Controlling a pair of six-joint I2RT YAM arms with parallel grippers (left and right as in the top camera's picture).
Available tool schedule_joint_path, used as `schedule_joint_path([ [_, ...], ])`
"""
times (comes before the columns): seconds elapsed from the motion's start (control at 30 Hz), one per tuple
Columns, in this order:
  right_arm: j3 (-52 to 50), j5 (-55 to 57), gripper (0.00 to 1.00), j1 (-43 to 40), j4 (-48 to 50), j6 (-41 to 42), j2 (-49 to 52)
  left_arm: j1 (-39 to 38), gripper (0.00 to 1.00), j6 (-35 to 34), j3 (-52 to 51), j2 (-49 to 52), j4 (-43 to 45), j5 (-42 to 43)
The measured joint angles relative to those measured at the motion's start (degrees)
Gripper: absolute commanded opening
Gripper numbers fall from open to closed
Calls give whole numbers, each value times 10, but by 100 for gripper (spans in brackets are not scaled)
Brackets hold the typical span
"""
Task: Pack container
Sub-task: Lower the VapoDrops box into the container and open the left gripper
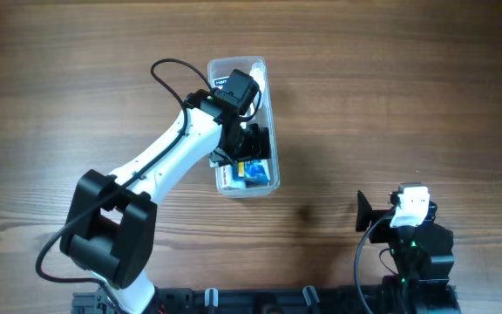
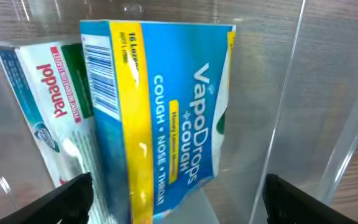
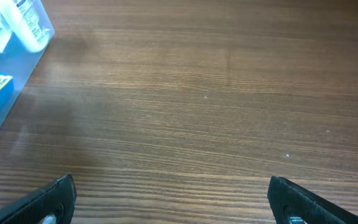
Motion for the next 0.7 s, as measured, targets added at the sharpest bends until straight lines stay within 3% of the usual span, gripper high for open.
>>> schedule_joint_path([
  [0.57,0,0,100,0,0,0,0,0,90,0,0,-39,24,0],
  [0.7,0,0,100,0,0,0,0,0,100,0,0,-82,57,-3],
])
